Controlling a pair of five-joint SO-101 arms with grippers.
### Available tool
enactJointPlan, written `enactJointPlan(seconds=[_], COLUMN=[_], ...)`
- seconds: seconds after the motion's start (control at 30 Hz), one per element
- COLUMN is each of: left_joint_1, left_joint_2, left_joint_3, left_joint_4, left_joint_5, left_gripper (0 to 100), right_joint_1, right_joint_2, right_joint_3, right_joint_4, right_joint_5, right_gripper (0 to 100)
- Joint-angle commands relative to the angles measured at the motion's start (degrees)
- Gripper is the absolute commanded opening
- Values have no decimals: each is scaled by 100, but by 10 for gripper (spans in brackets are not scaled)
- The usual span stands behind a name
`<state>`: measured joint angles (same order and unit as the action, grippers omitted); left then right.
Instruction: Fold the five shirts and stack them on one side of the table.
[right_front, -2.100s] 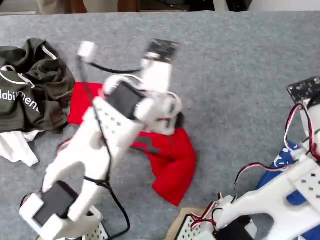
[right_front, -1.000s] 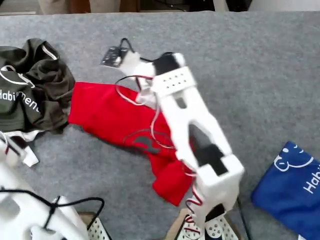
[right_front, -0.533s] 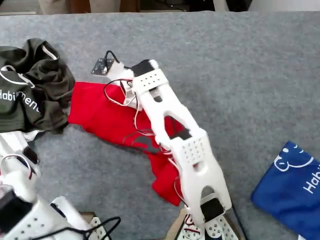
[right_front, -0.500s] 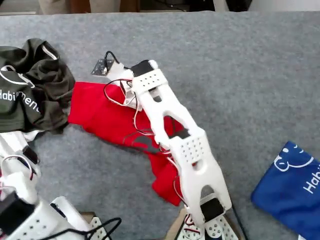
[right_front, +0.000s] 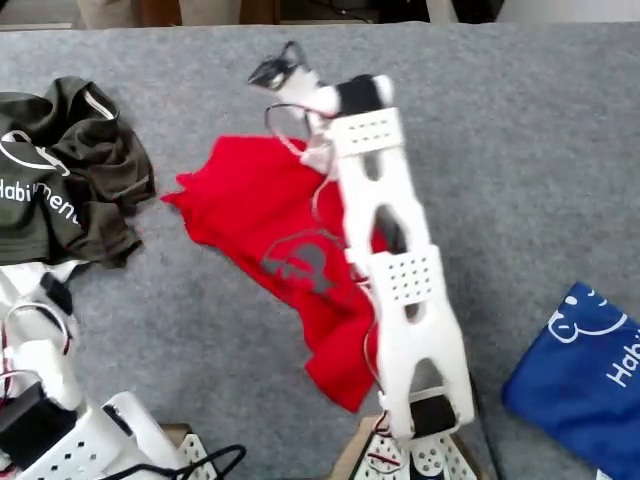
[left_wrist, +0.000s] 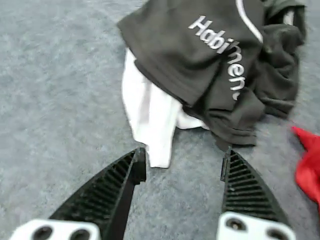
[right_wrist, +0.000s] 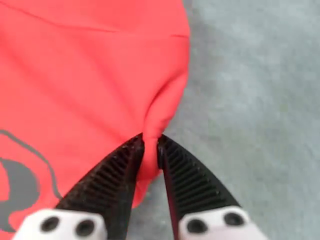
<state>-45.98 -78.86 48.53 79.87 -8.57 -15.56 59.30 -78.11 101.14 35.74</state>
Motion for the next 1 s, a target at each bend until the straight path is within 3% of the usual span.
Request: enactJointPlan(seconds=[0.0,0.23,0.53,0.73,0.97], left_joint_1=[615,1916,3473,4519,5011], left_joint_2=[31,1024,3785,5903,8549], left_joint_3=[9,-273,-1793,-3209,-5978], left_joint_4=[-114,-158,-976,-976,-941], left_joint_5=[141,677,1266,1697,2338], left_gripper=[253,257,257,257,258], right_joint_1=[664,2123,3503,3609,3512], right_joint_2=[-119,-136,-22,822,1305], right_joint_3=[-303,-119,-101,-163,-163], right_joint_4=[123,114,53,-167,-484], right_joint_5=[18,167,413,97,-53], right_gripper=[5,5,5,6,6])
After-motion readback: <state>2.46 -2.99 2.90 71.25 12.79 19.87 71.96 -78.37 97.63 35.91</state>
